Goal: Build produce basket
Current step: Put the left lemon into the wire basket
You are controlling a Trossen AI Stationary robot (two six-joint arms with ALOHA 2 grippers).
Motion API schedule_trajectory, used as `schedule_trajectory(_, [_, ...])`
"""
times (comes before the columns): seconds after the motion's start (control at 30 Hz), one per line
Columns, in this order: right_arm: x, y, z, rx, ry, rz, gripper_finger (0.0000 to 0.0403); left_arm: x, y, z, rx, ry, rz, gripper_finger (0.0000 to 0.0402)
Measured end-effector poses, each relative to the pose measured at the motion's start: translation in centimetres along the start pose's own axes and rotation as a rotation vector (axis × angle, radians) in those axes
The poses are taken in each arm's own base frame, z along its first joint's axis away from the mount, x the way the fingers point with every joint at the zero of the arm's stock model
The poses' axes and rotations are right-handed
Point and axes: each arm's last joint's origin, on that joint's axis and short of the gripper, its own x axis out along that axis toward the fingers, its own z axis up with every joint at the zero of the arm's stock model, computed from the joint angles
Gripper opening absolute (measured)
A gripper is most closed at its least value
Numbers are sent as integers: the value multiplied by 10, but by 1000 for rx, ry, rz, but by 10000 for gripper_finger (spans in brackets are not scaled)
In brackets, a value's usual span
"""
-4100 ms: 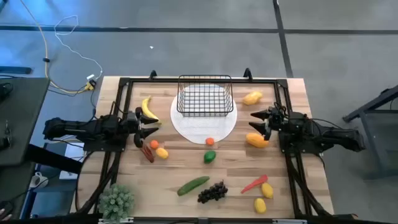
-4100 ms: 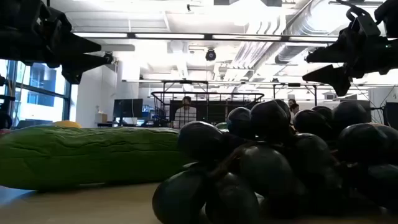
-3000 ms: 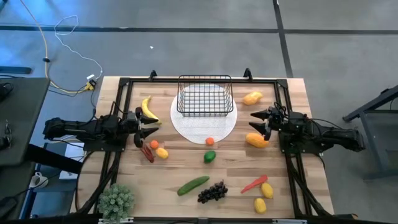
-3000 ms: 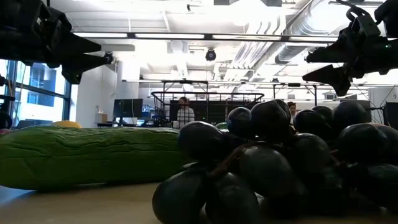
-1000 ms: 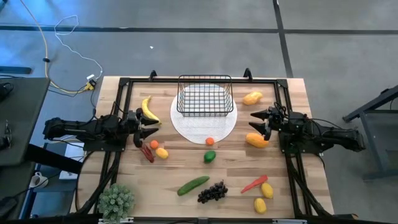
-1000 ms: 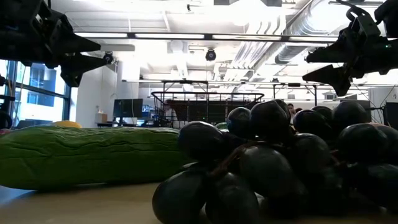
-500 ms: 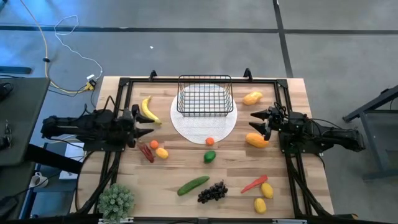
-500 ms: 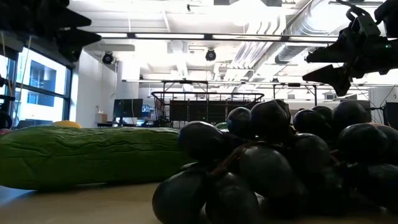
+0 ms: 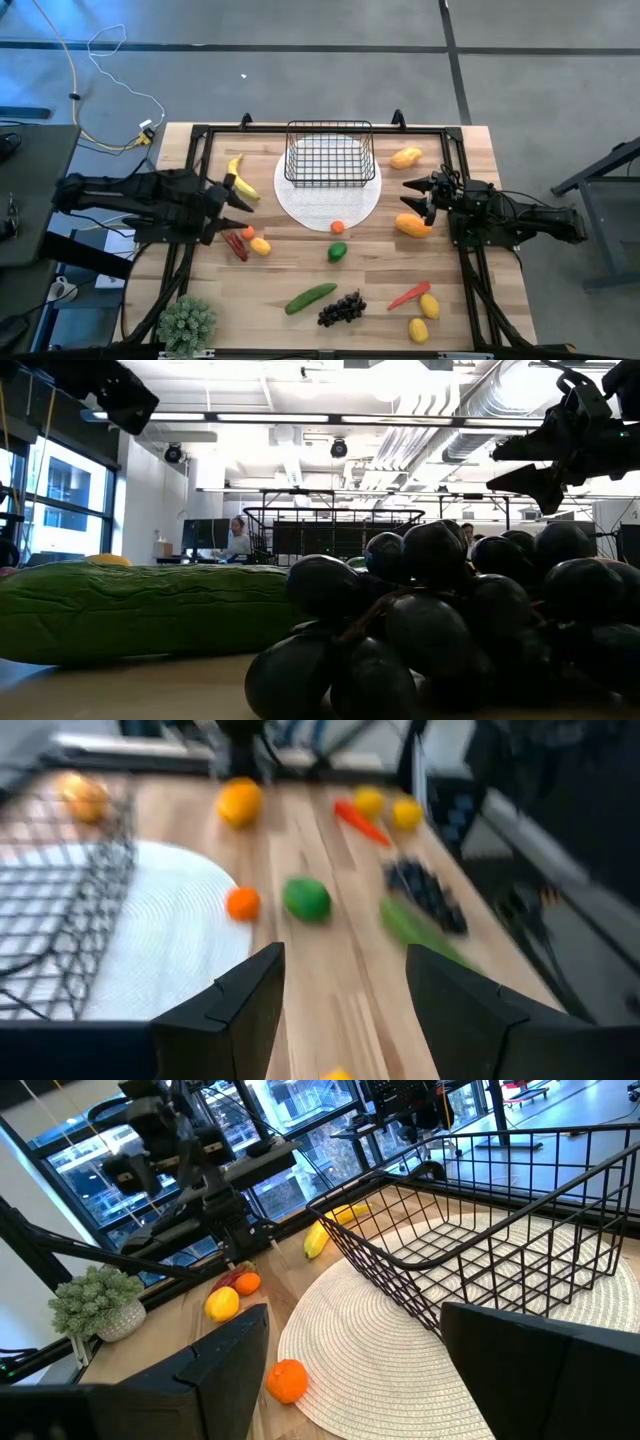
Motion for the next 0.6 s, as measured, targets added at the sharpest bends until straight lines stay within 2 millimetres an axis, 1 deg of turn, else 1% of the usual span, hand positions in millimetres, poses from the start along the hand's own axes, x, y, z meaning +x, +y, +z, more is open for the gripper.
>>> schedule_trajectory(0.2, [0, 0, 0, 0, 0, 0, 275, 16, -6, 0, 83, 163, -73, 198])
schedule_trajectory(0.4, [0, 0, 0, 0, 0, 0, 275, 31, -12, -6, 117, 261, -60, 201])
schedule_trajectory(0.5, [0, 0, 0, 0, 0, 1, 275, 38, -16, -9, 143, 298, -38, 218])
schedule_trajectory(0.6, [0, 0, 0, 0, 0, 1, 275, 46, -20, -12, 173, 343, -13, 245])
